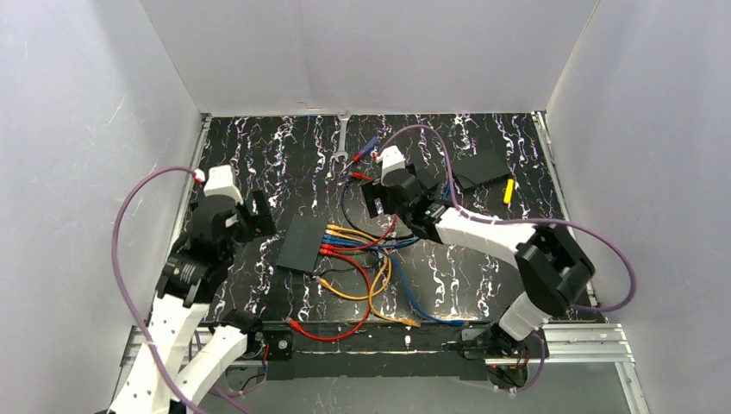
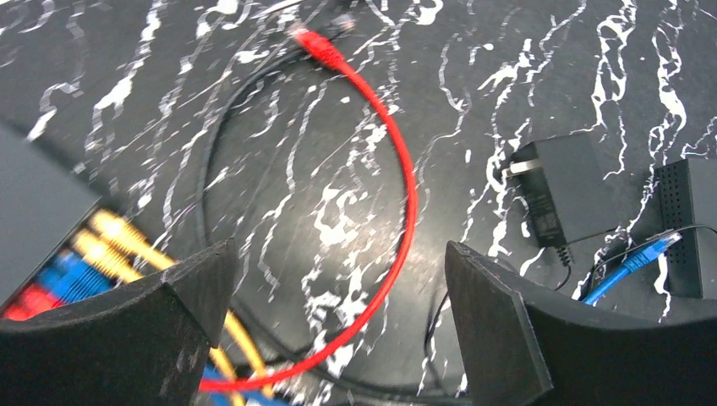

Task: Insert the plug into the switch port
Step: Insert the connector into the switch port, then pick up the connector from the center of the board.

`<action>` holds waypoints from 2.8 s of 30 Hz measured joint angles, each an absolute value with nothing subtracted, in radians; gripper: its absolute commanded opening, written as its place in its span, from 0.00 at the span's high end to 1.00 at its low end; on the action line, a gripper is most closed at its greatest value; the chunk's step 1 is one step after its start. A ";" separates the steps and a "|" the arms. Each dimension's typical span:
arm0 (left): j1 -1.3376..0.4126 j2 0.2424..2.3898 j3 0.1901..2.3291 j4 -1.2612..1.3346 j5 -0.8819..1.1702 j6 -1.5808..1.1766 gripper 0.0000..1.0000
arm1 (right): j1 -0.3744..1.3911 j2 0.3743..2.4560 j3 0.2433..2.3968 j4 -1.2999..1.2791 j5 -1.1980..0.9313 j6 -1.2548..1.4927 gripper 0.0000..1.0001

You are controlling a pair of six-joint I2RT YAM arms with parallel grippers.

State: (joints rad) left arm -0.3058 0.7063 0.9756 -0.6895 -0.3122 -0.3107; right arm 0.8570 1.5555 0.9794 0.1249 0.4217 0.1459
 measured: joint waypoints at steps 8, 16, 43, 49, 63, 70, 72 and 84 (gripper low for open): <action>-0.382 0.624 0.928 -0.697 -0.426 -0.298 0.02 | 0.766 1.750 1.095 0.105 0.423 0.208 0.12; -0.419 0.624 0.911 -0.697 -0.430 -0.283 0.02 | 0.773 1.931 1.269 0.083 0.314 0.266 0.17; -0.442 0.599 0.894 -0.697 -0.446 -0.271 0.01 | 0.955 2.239 1.566 0.006 0.559 0.312 0.97; -0.442 0.599 0.894 -0.697 -0.446 -0.271 0.01 | 0.929 2.180 1.465 0.049 0.569 0.311 0.99; -0.442 0.608 0.891 -0.697 -0.450 -0.271 0.01 | 0.791 1.763 1.343 -0.088 0.667 0.081 0.99; -0.442 0.617 0.891 -0.696 -0.448 -0.271 0.01 | 0.788 1.488 1.310 -0.111 0.466 -0.014 0.99; -0.442 0.621 0.891 -0.696 -0.445 -0.271 0.01 | 0.793 1.434 1.259 -0.110 0.435 -0.023 0.99; -0.442 0.646 0.874 -0.686 -0.438 -0.269 0.01 | 0.696 1.306 1.106 0.043 0.661 -0.035 0.99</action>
